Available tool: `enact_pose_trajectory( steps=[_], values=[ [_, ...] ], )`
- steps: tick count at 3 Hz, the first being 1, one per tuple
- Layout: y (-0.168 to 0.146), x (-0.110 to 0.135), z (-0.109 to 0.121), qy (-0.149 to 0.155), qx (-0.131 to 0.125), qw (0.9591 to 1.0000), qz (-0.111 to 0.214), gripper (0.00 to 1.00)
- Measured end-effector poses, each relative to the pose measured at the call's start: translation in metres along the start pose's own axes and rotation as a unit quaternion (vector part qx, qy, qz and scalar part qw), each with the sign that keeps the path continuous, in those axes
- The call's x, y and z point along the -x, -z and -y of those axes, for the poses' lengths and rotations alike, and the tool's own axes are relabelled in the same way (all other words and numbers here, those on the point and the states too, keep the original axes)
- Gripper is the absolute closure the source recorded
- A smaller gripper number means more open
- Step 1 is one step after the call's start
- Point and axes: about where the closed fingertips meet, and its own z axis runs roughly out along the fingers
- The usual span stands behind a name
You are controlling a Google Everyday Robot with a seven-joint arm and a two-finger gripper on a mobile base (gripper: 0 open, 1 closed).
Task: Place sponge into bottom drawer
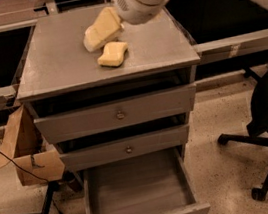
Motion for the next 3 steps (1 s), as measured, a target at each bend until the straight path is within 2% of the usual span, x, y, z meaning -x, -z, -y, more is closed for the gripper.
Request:
enact_pose_trajectory(
  steps=[1, 3],
  values=[
    [-0.0010, 0.0060, 0.0025, -0.030, -0.019, 0.9994, 0.004, 0.00],
    [0.0037, 0.0058, 0.0038, -0.040, -0.021, 0.9989, 0.011, 0.00]
  ],
)
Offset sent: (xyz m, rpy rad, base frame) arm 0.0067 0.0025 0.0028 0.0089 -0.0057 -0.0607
